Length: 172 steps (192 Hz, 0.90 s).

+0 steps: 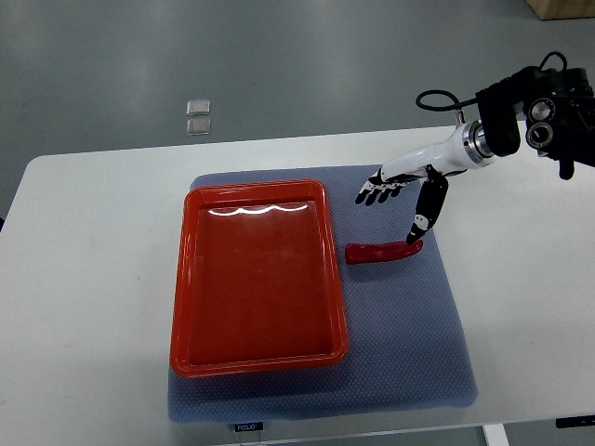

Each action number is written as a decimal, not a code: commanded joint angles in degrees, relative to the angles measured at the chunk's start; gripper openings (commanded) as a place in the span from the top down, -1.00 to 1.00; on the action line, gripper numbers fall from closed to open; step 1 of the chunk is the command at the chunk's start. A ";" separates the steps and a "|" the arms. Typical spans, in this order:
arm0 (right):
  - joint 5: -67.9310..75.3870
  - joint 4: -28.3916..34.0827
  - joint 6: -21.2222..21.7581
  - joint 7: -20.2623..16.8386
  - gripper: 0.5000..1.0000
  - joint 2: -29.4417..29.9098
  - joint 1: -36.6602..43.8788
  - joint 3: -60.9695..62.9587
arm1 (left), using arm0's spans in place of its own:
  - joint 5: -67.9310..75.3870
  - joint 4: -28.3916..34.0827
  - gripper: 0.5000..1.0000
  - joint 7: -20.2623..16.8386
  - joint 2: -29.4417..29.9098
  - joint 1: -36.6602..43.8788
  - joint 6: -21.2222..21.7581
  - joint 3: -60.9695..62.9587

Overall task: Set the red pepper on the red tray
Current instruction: 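Move the right hand over the red pepper beside the tray, then lower the right hand and close its fingers around the red pepper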

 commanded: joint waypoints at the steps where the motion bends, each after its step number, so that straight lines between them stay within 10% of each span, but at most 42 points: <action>1: 0.00 0.60 0.00 -0.70 -0.68 -0.50 -2.64 1.25 | 0.00 0.00 -1.00 0.00 0.00 0.00 0.00 -0.08; 172: 1.32 1.04 -19.97 -2.46 -0.65 1.87 -14.51 3.35 | 0.00 0.00 -1.00 0.00 0.00 0.00 0.00 0.01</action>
